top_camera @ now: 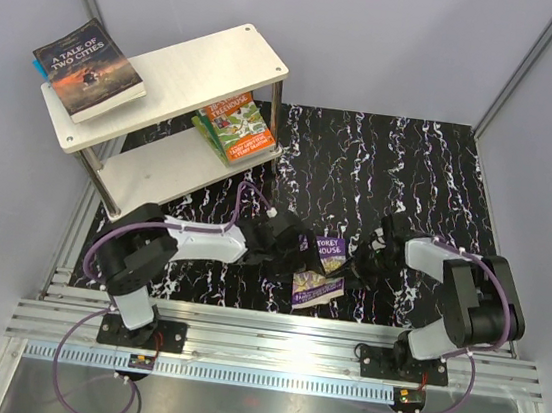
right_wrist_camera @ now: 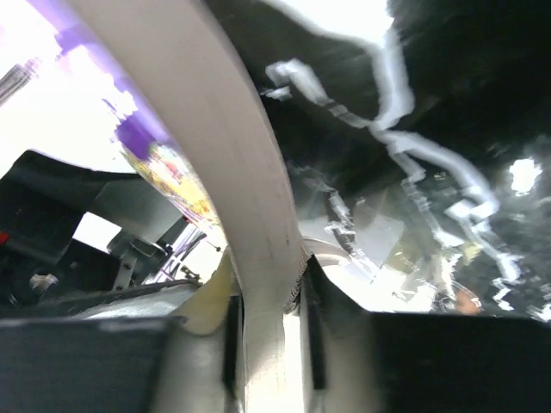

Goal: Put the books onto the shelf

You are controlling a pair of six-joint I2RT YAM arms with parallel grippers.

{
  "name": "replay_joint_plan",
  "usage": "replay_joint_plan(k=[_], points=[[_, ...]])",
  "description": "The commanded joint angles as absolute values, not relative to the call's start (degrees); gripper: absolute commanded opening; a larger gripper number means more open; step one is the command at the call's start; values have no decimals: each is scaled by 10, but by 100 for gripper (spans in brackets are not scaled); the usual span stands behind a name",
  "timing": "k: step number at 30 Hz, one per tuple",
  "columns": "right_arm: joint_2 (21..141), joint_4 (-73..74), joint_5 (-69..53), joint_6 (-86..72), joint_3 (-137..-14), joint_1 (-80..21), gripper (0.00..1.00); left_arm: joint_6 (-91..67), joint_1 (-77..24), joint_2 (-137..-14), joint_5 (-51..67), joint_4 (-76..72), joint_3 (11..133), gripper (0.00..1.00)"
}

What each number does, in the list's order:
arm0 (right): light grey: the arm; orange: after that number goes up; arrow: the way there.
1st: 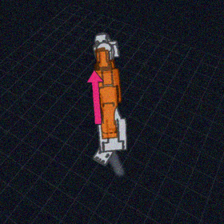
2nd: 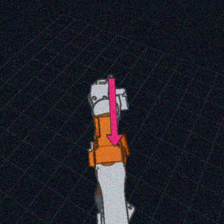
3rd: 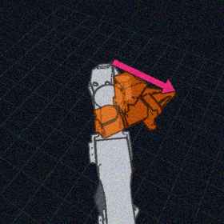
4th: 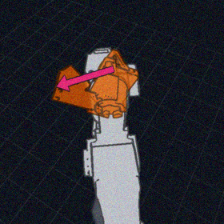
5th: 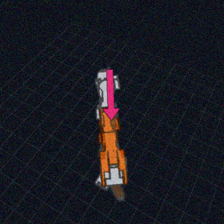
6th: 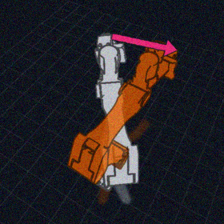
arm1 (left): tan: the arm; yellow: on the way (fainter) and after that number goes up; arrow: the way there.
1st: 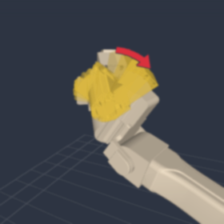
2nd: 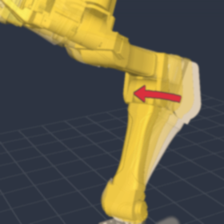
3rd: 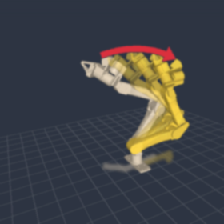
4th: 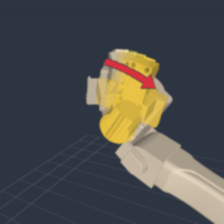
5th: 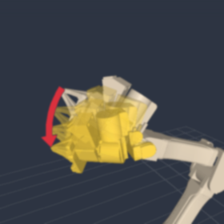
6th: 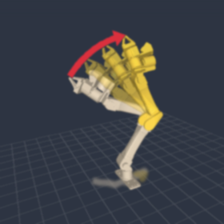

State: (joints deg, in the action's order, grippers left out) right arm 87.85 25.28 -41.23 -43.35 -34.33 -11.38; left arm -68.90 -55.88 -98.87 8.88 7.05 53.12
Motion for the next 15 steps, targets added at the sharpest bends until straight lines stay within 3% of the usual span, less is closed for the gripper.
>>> replay_joint_plan(k=[1,3,10,15], points=[[839,252,-410,-455,-356,-127,10,-713,-573,-1003,122,16,490,99],[823,272,-409,-447,-371,-127,0,-714,-571,-977,115,18,478,99],[746,355,-426,-456,-455,-127,0,-676,-550,-856,89,76,456,99],[718,329,-494,-540,-483,-127,0,-696,-541,-756,52,79,438,99]])
